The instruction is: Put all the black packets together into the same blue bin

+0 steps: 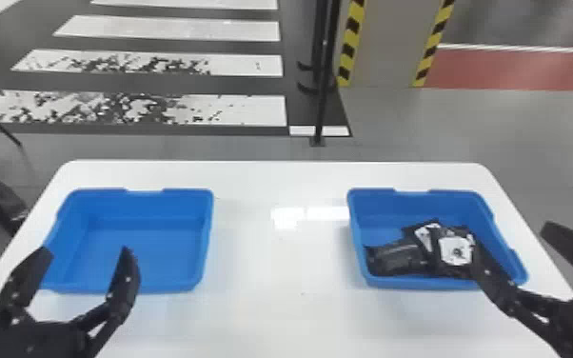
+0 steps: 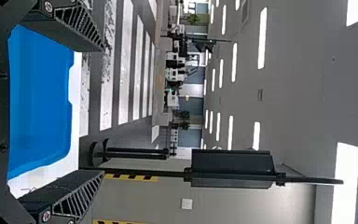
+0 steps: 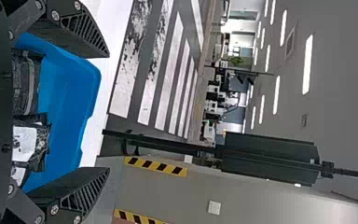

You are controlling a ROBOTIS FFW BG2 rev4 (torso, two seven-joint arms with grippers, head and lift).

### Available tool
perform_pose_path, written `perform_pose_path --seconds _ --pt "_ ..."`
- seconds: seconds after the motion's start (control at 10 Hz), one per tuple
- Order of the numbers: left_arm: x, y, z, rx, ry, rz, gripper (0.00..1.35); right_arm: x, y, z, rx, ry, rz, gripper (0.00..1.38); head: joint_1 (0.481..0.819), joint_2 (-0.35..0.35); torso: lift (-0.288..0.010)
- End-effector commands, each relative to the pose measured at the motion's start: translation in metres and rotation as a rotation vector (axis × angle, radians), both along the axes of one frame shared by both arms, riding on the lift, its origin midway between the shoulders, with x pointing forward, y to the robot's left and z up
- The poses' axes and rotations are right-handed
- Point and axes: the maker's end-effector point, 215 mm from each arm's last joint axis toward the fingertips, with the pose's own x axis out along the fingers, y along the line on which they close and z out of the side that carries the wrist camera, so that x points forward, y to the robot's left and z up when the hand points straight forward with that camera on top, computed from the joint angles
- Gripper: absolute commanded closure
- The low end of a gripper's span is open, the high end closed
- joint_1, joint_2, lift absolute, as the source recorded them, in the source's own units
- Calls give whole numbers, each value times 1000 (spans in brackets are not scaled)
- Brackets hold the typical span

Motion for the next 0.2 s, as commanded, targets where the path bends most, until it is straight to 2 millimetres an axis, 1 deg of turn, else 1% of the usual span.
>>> perform_pose_path --seconds 0.0,0.1 --pt "0 1 1 -1 -5 3 96 1 1 1 0 -6 3 163 695 -56 -110" --pt "0 1 3 0 -10 3 96 2 1 0 1 -9 4 163 695 -56 -110"
